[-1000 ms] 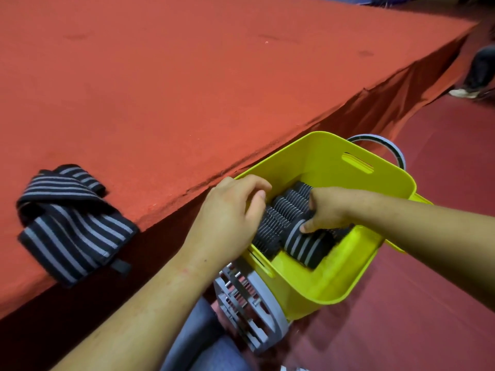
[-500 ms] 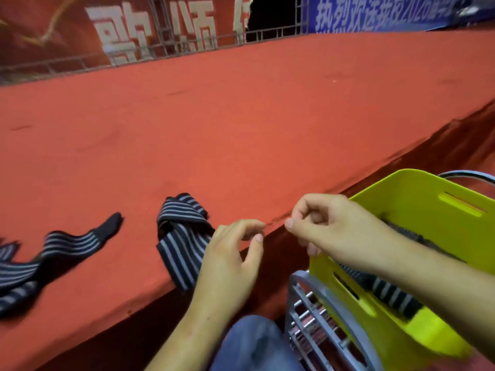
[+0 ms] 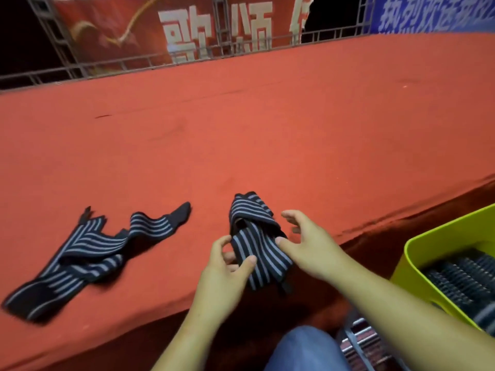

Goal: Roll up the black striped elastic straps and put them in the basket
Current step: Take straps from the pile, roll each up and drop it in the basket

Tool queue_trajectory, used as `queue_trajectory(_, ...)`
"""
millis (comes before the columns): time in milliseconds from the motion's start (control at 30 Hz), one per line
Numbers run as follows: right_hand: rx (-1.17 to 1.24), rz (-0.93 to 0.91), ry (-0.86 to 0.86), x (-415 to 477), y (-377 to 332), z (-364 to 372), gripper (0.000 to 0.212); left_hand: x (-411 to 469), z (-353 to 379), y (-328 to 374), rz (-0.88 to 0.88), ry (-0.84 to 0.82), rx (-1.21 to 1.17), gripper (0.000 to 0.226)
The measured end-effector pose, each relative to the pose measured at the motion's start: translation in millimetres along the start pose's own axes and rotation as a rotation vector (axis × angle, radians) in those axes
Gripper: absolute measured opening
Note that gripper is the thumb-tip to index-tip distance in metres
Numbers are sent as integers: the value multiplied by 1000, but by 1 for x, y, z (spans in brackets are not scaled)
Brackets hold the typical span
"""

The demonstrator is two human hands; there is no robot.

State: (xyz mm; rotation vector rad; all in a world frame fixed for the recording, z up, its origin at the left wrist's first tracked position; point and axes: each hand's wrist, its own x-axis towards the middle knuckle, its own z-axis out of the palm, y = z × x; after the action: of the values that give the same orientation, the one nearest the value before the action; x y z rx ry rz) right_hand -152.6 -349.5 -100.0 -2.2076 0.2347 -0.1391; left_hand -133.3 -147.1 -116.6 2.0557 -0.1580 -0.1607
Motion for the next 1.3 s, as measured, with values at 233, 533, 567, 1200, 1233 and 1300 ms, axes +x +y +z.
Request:
queue_trajectory(233,83,22,-47,30,3,37,62,7,-7,7,14,-62,-226,49)
queue_trajectory(533,10,-2,59,40,-12,40,17,15,-7,17,87,-41,-171,36)
queue_trajectory(567,33,13,54,40,-14,39,14,14,-9,18,111,-30,-160,37)
queue_trajectory(1200,629,307,47,38,-29,42,18,1,-86,-12,99,196,-155,45)
queue_trajectory(1233,665,316,50,38,-30,40,17,3,-93,-13,98,227,-145,44)
queue_trajectory(1300,715,309,33,38,-31,36,18,7,-105,-15,86,280,-152,43)
